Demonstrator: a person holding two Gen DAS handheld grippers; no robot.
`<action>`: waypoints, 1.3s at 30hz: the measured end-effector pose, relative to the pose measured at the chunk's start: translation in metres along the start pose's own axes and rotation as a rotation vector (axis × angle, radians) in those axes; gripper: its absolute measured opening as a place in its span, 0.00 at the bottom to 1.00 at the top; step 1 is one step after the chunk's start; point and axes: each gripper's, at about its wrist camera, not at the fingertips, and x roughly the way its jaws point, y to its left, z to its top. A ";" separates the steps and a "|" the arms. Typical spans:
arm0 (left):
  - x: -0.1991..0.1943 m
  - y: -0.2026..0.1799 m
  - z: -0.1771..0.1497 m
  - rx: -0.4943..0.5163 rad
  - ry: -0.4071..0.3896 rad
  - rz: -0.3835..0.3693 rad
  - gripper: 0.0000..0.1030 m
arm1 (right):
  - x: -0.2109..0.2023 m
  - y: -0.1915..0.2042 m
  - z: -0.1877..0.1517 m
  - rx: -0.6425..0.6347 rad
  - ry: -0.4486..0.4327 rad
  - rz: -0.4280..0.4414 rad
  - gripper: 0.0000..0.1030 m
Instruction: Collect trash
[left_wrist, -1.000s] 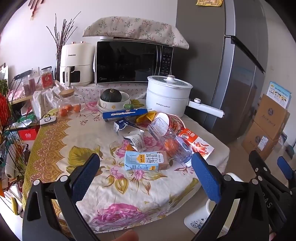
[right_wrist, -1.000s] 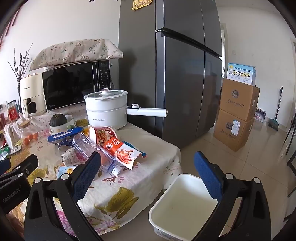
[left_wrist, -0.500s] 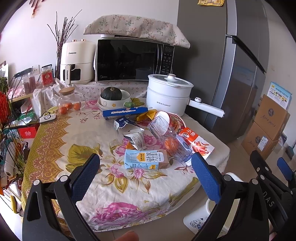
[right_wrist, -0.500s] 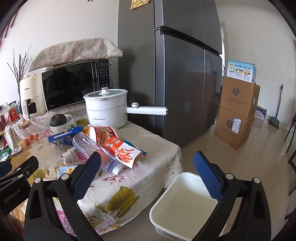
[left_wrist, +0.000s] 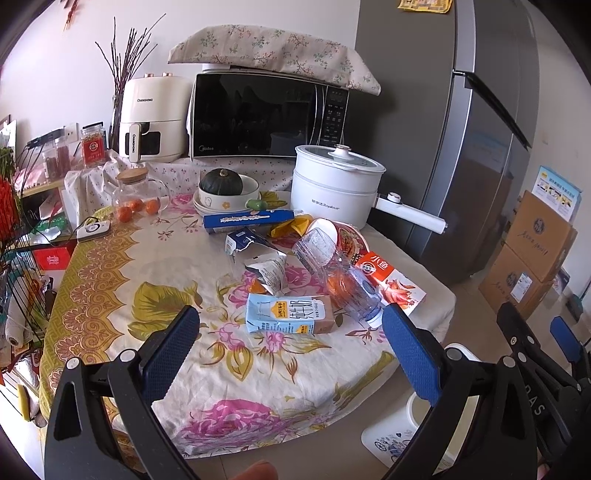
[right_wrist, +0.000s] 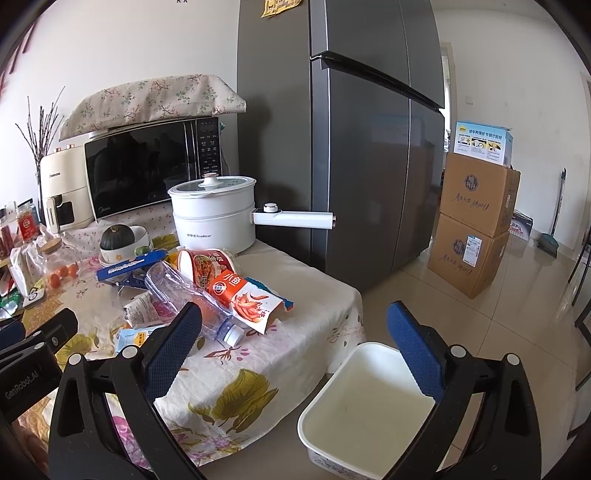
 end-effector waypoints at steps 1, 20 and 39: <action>0.000 0.000 0.000 -0.001 0.000 -0.001 0.94 | 0.000 0.000 0.000 0.000 0.000 0.000 0.93; 0.001 0.002 -0.001 -0.004 0.016 -0.006 0.94 | 0.000 0.002 -0.001 -0.004 0.005 0.002 0.93; 0.006 0.004 -0.003 -0.019 0.038 -0.001 0.94 | 0.001 0.003 -0.003 -0.008 0.009 0.002 0.93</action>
